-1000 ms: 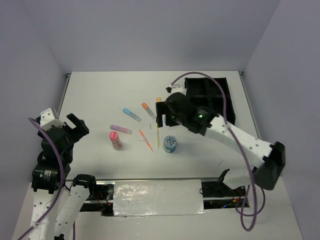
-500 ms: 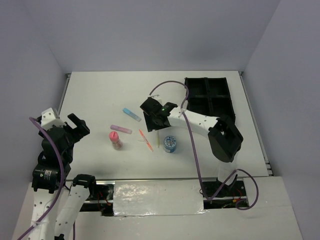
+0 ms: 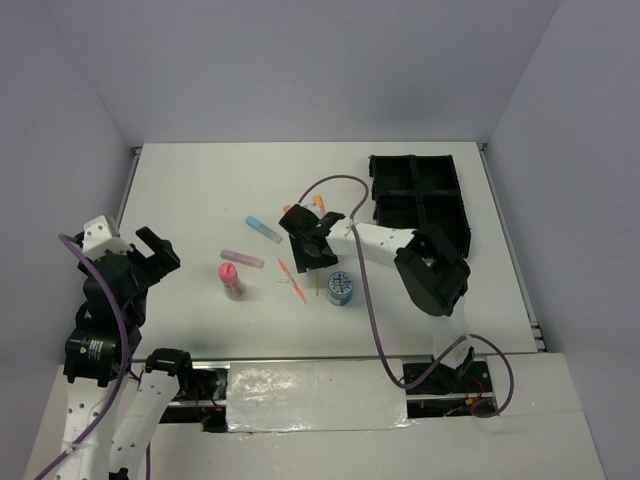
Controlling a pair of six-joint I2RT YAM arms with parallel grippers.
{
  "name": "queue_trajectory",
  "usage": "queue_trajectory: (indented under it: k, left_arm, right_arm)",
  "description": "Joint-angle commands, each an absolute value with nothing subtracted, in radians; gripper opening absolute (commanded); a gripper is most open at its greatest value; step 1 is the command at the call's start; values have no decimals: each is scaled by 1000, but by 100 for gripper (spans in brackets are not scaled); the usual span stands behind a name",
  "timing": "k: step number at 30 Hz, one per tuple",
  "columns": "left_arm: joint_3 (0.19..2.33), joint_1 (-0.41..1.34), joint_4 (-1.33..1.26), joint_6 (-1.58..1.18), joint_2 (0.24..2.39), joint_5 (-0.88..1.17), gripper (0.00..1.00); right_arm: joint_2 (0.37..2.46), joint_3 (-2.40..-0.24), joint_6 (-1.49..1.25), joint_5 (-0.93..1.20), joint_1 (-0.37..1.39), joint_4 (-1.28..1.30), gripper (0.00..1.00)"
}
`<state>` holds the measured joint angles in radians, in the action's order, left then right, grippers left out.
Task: Sort the stationery into containers
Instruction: Pick up the pen from the center of the board.
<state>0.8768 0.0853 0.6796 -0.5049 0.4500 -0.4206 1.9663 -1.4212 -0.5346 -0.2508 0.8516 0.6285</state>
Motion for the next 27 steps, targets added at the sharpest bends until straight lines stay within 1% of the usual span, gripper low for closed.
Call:
queue_trajectory:
  k: [1, 3, 4, 5, 9, 10, 12, 13, 15, 16, 17, 20, 21, 25, 27]
  left_arm:
    - [873, 80, 638, -512, 448, -414, 99]
    - [873, 80, 637, -512, 449, -411, 99]
    - [873, 80, 637, -511, 449, -411, 99]
    - [873, 80, 637, -511, 451, -411, 99]
    - [873, 80, 637, -511, 451, -411, 99]
    - [873, 80, 637, -512, 451, -411, 99]
    - [873, 80, 637, -512, 449, -413, 99]
    - [871, 80, 637, -512, 451, -411, 99]
    - [873, 80, 637, -511, 451, -411, 99]
    - [873, 80, 637, -511, 454, -410, 99]
    - [873, 80, 635, -511, 453, -410, 99]
    - [873, 80, 635, -511, 453, -411, 99]
    - [873, 80, 637, -512, 453, -413, 99]
    - [873, 80, 634, -509, 457, -408, 99]
    - [879, 80, 634, -505, 469, -407, 99]
  right_arm:
    - [1991, -1425, -546, -244, 844, 595, 62]
    - [1991, -1399, -549, -238, 839, 577, 60]
    - [1990, -1391, -552, -224, 839, 571, 55]
    - [1990, -1381, -554, -216, 835, 565, 54]
    - [1997, -1341, -564, -186, 836, 538, 52]
    - [1999, -1333, -566, -181, 836, 537, 47]
    - [1999, -1309, -571, -181, 838, 531, 42]
    - [1997, -1301, -572, -181, 839, 526, 36]
    - [1993, -1276, -569, -169, 838, 508, 28]
    - [1993, -1273, -569, -164, 838, 503, 20]
    - [1994, -1272, -569, -161, 838, 502, 14]
    - [1999, -1270, -561, -137, 833, 483, 6]
    - [2000, -1272, -561, -121, 830, 473, 0]
    - [1984, -1285, -554, -121, 818, 462, 0]
    - [1939, -1299, -548, -127, 812, 462, 0]
